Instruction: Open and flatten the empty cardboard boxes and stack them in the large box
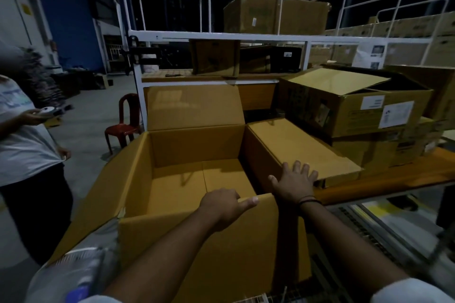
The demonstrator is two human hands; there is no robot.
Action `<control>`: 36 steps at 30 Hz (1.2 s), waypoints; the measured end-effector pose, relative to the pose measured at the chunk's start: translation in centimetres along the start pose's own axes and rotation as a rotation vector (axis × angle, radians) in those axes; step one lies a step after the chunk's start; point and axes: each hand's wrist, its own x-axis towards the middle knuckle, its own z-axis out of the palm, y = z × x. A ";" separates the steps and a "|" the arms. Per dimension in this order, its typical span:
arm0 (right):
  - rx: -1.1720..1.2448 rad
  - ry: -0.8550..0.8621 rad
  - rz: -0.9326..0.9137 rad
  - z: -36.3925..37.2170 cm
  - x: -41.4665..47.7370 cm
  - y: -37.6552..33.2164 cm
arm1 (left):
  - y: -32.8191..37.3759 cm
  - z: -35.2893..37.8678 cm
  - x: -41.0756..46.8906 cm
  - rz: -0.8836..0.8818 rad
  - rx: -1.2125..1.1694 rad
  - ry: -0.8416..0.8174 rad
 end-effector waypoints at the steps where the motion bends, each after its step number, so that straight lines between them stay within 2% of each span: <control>1: 0.023 -0.016 0.001 0.1 -0.2 0.1 | -0.1 0.1 -0.2 0.003 0.005 0.009; 5: 0.340 -0.083 -0.024 0.8 -1.1 0.8 | -0.4 0.3 -1.2 0.019 0.007 0.023; 7: 0.382 -0.054 -0.041 1.0 -1.6 0.8 | -0.4 0.4 -1.6 0.015 0.011 0.035; 11: 0.198 0.012 -0.046 0.7 -2.4 0.0 | -0.8 0.4 -2.1 0.002 0.037 0.084; 14: 0.129 0.014 -0.126 -0.3 -3.4 -1.1 | -2.1 -0.4 -2.3 0.006 0.067 0.110; 17: 0.086 0.034 -0.212 -0.6 -4.7 -2.4 | -4.0 -1.6 -3.0 -0.032 0.051 0.069; 22: 0.114 0.039 -0.452 -0.1 -6.6 -5.5 | -7.1 -2.7 -4.3 -0.075 0.040 -0.062; 27: 0.114 0.009 -0.638 -0.1 -8.3 -8.7 | -9.0 -2.8 -4.6 -0.049 0.071 -0.101; 36: -0.022 0.103 -0.861 0.6 -7.6 -9.7 | -9.6 -2.5 -3.8 0.028 0.156 -0.046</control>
